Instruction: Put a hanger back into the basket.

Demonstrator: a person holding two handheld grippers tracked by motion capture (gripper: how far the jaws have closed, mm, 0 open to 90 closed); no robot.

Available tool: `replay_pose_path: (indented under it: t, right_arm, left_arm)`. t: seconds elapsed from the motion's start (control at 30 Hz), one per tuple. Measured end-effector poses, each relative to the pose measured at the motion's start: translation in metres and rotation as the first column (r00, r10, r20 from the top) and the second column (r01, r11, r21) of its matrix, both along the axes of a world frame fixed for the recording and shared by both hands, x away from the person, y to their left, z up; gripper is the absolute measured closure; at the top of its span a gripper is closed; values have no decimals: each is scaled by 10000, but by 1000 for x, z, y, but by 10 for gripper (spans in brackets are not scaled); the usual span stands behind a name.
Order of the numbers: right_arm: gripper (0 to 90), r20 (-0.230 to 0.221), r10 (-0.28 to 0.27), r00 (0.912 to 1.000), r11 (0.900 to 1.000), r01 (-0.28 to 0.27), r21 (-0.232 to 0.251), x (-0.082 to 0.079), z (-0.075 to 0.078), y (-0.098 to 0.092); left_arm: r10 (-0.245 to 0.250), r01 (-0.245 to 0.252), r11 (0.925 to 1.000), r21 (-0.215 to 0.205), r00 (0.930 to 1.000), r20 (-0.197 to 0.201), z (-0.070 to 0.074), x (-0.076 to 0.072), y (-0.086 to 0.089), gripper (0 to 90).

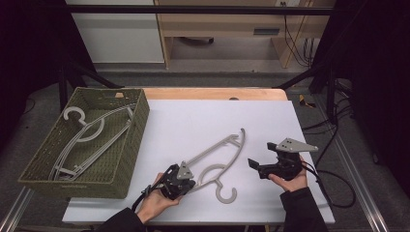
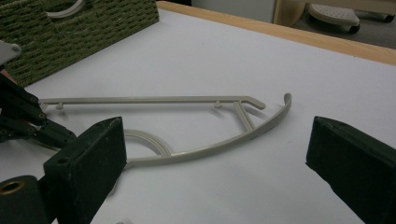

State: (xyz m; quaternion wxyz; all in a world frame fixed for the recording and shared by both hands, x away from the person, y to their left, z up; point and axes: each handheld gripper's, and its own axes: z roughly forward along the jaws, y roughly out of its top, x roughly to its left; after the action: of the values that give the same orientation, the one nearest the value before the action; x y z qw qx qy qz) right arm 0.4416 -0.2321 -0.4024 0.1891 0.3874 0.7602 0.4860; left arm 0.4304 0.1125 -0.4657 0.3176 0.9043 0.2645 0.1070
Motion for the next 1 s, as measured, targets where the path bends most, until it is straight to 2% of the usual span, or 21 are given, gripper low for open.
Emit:
replay_pose_path:
  t: [0.07,0.13,0.17,0.37,0.4,0.43,0.47,0.53,0.67,0.73,0.77,0.87,1.0]
  right_arm:
    - [51,-26,-5,10000,10000,4,-47,0,-1,1]
    - [51,-48,7,10000,10000,-7,-44,0,-1,1]
    - [51,-91,-20,10000,10000,19,-46,0,-1,2]
    - [51,-99,71,9999,9999,-72,-118,1,-3,4]
    - [52,-100,83,9999,9999,-84,-123,1,-3,4]
    - [52,-100,83,9999,9999,-84,-123,1,-3,4]
    - [51,-101,75,9999,9999,-77,-134,1,-3,4]
    - [51,-104,61,9999,9999,-62,-149,1,-4,4]
    - [51,-126,61,9999,9999,-63,-157,1,-4,4]
    - [51,-120,110,9999,9998,-112,-184,1,-4,4]
    - [51,-126,114,9999,9998,-116,-178,1,-4,4]
    - [51,-120,113,9999,9998,-115,-183,1,-4,4]
    - [51,-123,89,9999,9998,-92,-169,2,-4,5]
  left_arm:
    - [142,-141,9997,-207,9999,67,6,3,5,893]
    - [453,-439,9985,-323,9980,432,12,5,10,872]
    - [611,-595,9979,-260,9960,652,15,7,14,853]
    - [1419,-1436,9896,90,9844,1036,14,21,28,717]
    - [1671,-1693,9855,94,9790,1169,13,25,30,696]
    - [1671,-1693,9855,94,9790,1169,13,25,30,665]
    - [1723,-1774,9837,298,9768,1275,12,28,31,665]
    - [1810,-1847,9826,219,9767,1154,9,31,31,663]
    - [1727,-1762,9837,353,9813,853,5,36,29,660]
    - [1690,-1718,9844,372,9832,693,2,38,28,675]
    - [1686,-1702,9846,403,9848,409,1,40,27,700]
    - [1637,-1651,9850,498,9860,319,1,40,25,741]
    - [1959,-1967,9793,469,9804,221,1,40,22,768]
